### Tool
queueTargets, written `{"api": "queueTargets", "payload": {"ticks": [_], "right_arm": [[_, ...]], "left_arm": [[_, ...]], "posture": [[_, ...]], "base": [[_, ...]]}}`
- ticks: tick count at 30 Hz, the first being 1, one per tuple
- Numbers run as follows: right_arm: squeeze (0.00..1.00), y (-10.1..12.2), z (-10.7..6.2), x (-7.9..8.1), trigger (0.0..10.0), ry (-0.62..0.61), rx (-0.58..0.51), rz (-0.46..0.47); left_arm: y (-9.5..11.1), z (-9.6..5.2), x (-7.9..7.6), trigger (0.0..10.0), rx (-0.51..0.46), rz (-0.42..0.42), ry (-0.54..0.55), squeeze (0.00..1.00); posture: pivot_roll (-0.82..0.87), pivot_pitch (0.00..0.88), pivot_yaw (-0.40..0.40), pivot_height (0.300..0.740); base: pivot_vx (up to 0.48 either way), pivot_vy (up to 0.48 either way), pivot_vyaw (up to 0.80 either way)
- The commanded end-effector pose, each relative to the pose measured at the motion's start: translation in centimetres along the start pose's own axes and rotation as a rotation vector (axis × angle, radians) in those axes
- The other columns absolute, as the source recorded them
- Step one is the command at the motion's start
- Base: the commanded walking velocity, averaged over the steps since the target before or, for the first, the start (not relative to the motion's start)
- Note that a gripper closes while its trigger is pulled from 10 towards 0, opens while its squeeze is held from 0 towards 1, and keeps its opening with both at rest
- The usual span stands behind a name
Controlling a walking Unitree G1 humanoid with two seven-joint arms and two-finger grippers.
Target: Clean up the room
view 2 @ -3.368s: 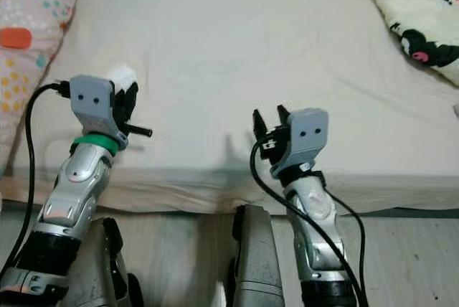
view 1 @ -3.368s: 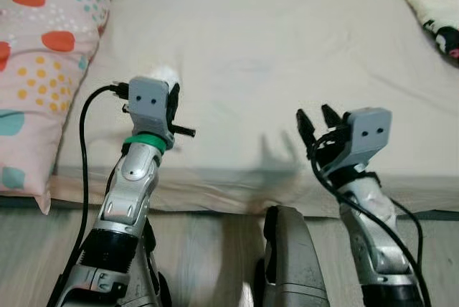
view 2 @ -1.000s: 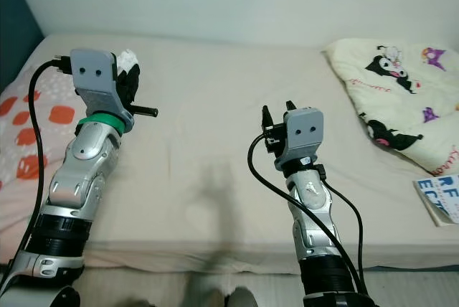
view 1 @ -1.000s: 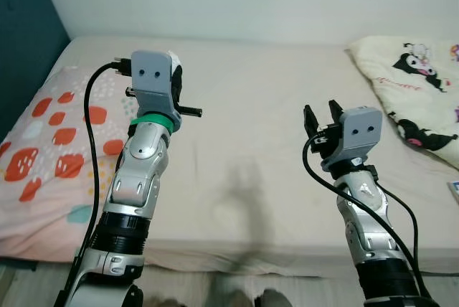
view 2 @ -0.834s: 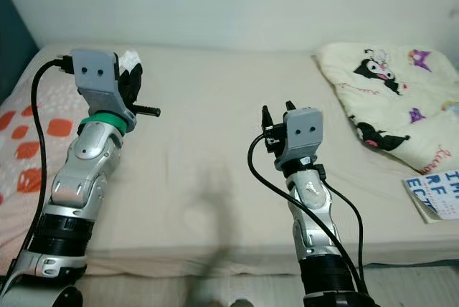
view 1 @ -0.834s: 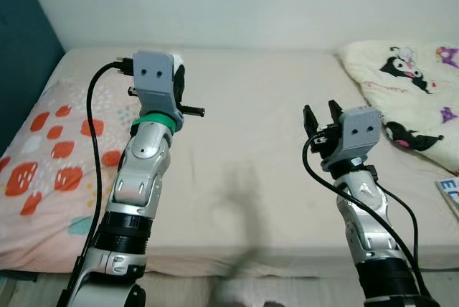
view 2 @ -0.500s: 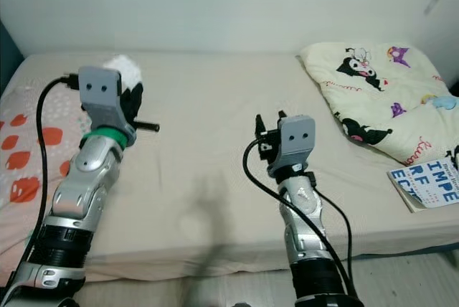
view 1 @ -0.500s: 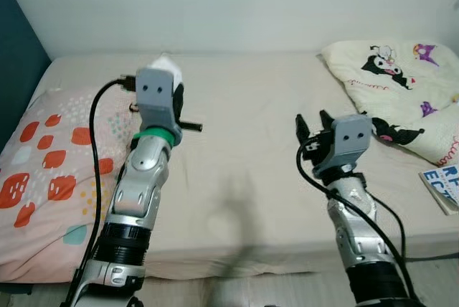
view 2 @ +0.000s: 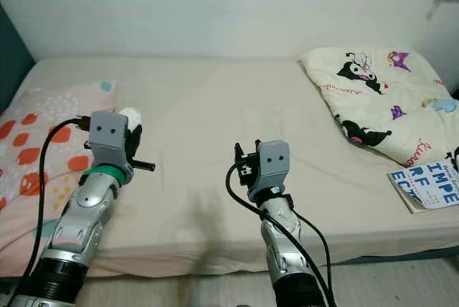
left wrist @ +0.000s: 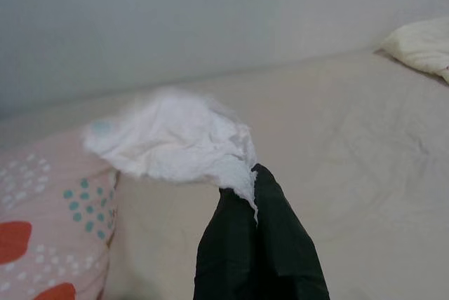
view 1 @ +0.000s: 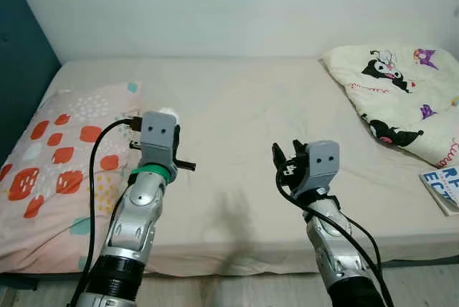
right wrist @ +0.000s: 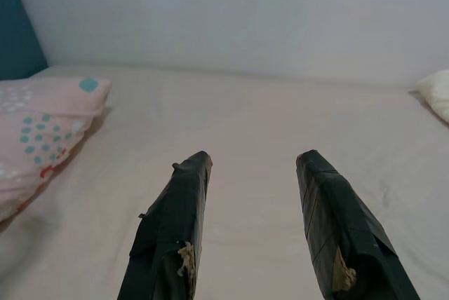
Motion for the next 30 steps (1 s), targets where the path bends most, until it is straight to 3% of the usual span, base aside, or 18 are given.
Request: {"api": "queueTargets", "payload": {"ticks": [1, 10, 30], "right_arm": [[0.0, -0.2, 0.0, 0.0, 10.0, -0.001, 0.003, 0.002], [0.0, 0.2, 0.2, -0.8, 10.0, -0.018, -0.018, -0.006], [0.0, 0.3, 0.3, -1.0, 10.0, -0.024, -0.026, -0.015]], "left_arm": [[-0.2, -0.1, -0.3, 10.0, 0.001, 0.006, -0.008, 0.0], [0.3, -0.1, -0.3, 10.0, -0.021, 0.011, -0.007, 0.0], [0.4, 0.0, -0.2, 10.0, -0.026, 0.016, -0.002, 0.0]], "posture": [[0.0, 0.04, 0.014, 0.74], [0.0, 0.043, 0.013, 0.74], [0.0, 0.037, 0.014, 0.74]], "base": [[0.0, 0.0, 0.0], [0.0, 0.0, 0.0], [-0.304, 0.0, 0.0]]}}
Point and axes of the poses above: a point about 5 cm out from each wrist's last joint towards the gripper, its own z axis pointing out of the wrist towards the gripper, its own y axis along the axis of the wrist's last joint, x = y × z, the point moved 6 cm from there along z, pointing out of the wrist towards the gripper, and after that the axes turned 4 degrees about -z, right-handed, at the moved point
